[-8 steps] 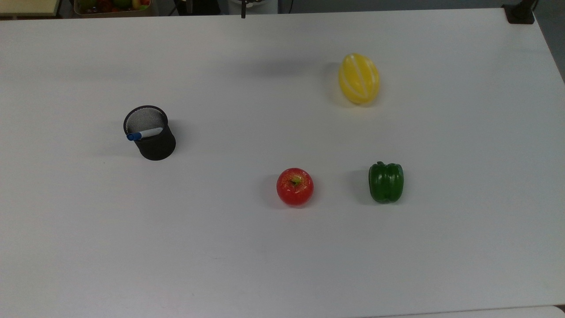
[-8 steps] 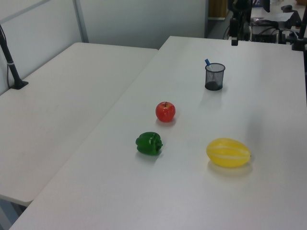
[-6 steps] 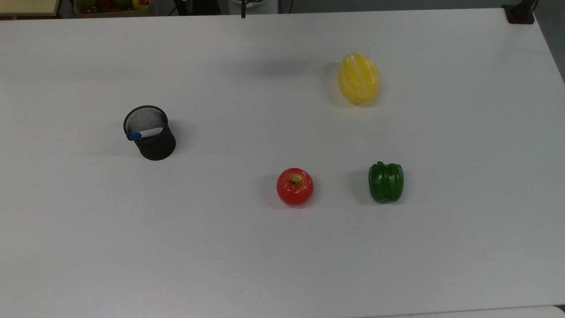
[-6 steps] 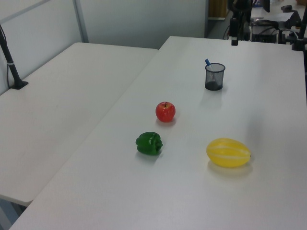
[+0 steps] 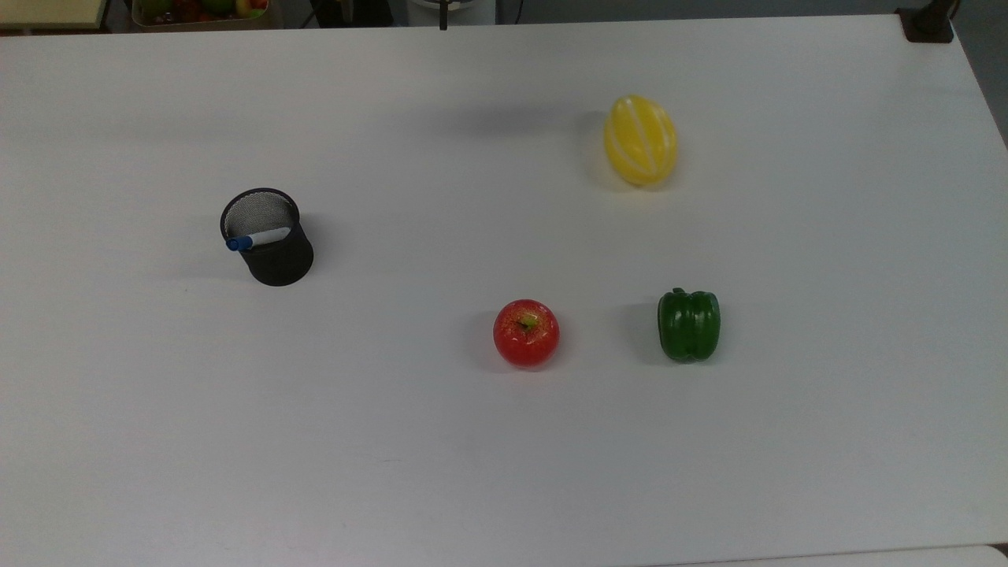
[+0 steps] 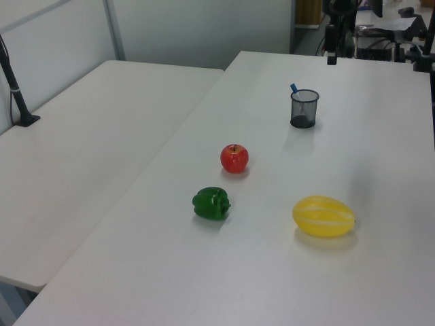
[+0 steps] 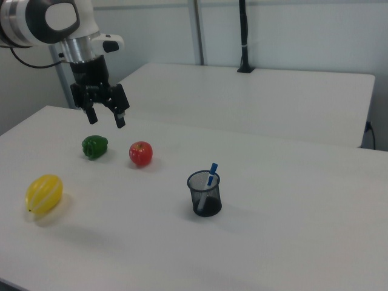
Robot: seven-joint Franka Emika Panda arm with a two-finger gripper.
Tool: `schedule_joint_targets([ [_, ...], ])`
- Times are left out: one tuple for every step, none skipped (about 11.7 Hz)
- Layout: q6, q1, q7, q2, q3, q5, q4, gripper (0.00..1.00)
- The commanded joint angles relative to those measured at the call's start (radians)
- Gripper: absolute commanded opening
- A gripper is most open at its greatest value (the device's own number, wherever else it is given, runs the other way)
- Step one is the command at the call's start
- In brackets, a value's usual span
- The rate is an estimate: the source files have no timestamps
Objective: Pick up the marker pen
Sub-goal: 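Move the gripper toward the black mesh pen cup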
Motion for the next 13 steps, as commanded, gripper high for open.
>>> schedule_joint_targets([
  [-0.014, -0.023, 0.012, -0.006, -0.004, 0.015, 0.003, 1.0],
  [-0.014, -0.058, 0.006, -0.006, -0.006, 0.015, 0.003, 1.0],
  [-0.006, -0.089, 0.004, -0.003, -0.011, 0.015, 0.003, 1.0],
  [-0.004, -0.121, 0.001, -0.001, -0.011, 0.015, 0.003, 1.0],
  [-0.001, -0.151, -0.008, 0.007, -0.011, 0.015, 0.003, 1.0],
  [0.002, -0.182, -0.028, 0.022, -0.012, 0.013, 0.005, 1.0],
  [0.026, -0.208, -0.048, 0.033, -0.012, 0.012, 0.005, 1.0],
  [0.073, -0.242, -0.049, 0.04, -0.011, 0.015, 0.003, 1.0],
  [0.118, -0.273, -0.049, 0.057, -0.011, 0.016, 0.003, 1.0],
  [0.174, -0.285, -0.049, 0.072, -0.011, 0.013, 0.003, 1.0],
  [0.246, -0.296, -0.051, 0.089, -0.011, 0.01, 0.001, 1.0],
  [0.296, -0.297, -0.049, 0.109, -0.012, 0.008, 0.0, 1.0],
  [0.334, -0.299, -0.051, 0.128, -0.012, 0.005, 0.0, 1.0],
])
